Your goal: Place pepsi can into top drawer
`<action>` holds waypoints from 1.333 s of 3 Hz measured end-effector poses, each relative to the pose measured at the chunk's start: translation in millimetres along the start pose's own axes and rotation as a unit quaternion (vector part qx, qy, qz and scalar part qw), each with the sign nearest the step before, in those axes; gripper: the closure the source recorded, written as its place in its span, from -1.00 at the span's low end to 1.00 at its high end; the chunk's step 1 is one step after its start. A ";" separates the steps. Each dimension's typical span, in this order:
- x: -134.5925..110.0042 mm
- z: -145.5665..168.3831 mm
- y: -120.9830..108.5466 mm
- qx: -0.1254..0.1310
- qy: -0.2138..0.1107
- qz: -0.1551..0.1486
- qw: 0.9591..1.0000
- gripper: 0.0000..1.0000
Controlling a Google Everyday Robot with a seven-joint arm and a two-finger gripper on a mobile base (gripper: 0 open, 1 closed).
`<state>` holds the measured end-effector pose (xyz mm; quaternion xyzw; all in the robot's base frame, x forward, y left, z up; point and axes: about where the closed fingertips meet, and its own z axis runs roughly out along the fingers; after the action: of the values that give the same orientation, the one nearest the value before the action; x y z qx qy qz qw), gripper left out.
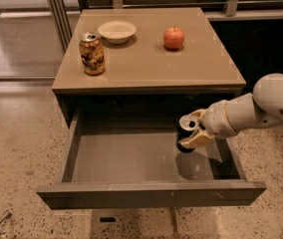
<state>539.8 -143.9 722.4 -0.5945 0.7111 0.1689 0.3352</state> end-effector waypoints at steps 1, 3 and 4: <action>22.3 22.5 -1.3 -0.001 -0.023 0.029 0.999 1.00; 47.2 57.1 -4.1 -0.020 -0.051 0.085 0.995 1.00; 51.2 65.2 -3.1 -0.031 -0.050 0.093 0.994 1.00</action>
Offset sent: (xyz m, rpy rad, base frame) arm 0.0212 -0.0048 -0.0820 0.1804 0.1199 -0.1086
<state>557.3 -140.5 641.4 -0.5264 0.7401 0.2512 0.3347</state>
